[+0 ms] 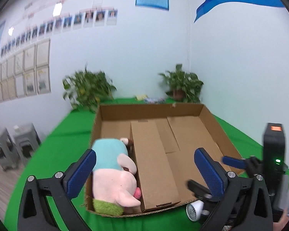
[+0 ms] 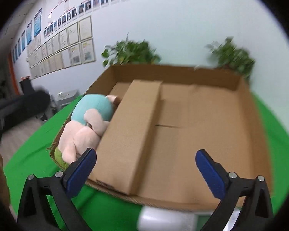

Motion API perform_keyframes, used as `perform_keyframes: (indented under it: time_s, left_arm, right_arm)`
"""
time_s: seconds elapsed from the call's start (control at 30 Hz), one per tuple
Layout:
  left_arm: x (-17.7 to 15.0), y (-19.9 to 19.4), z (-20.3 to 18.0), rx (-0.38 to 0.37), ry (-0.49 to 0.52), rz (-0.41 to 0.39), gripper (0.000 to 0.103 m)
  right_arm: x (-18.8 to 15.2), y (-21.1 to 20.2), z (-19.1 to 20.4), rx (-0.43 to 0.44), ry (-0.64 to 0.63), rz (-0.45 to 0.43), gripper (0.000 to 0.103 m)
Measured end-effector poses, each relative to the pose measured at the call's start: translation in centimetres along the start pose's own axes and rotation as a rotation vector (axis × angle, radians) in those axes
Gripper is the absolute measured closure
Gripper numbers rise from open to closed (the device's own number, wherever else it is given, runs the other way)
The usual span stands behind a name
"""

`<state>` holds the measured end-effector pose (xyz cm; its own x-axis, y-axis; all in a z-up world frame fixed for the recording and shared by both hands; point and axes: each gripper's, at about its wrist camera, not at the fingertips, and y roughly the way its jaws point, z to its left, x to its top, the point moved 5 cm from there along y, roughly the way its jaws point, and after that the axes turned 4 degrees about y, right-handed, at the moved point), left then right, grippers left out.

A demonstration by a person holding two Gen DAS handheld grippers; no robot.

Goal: Organize objects
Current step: 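Open the left gripper to release the long box beside the plush pig, then move the left gripper back toward the white hair dryer beside the tray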

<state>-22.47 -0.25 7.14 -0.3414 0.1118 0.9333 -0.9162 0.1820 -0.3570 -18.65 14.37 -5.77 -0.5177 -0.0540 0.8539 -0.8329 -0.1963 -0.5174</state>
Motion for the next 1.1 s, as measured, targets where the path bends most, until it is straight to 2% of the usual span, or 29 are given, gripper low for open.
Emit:
perform_keyframes:
  time_s: [0.17, 0.23, 0.37, 0.53, 0.73, 1.1]
  left_arm:
    - [-0.1, -3.2, -2.3, -0.009, -0.014, -0.018, 0.0]
    - [-0.2, -4.4, -3.3, 0.012, 0.002, -0.029, 0.0]
    - [-0.4, -6.8, -5.1, 0.001, 0.003, -0.037, 0.0]
    - [-0.8, -8.2, -7.5, 0.011, 0.029, -0.029, 0.0]
    - [-1.4, -8.3, -8.1, 0.021, 0.022, -0.02, 0.0]
    - [-3.4, -5.8, -6.4, 0.011, -0.008, 0.022, 0.0]
  right_arm:
    - [-1.9, -3.9, -1.5, -0.072, 0.015, -0.027, 0.001]
    - [-2.3, -5.3, -2.3, -0.08, 0.04, -0.035, 0.001]
    - [-2.8, -7.4, -3.1, -0.109, 0.068, -0.056, 0.001]
    - [-3.1, -9.1, -3.4, -0.118, 0.071, -0.069, 0.001]
    - [-3.5, -9.3, -3.8, -0.134, 0.073, -0.068, 0.001]
    - [-4.2, -8.6, -4.3, -0.162, 0.068, -0.055, 0.001]
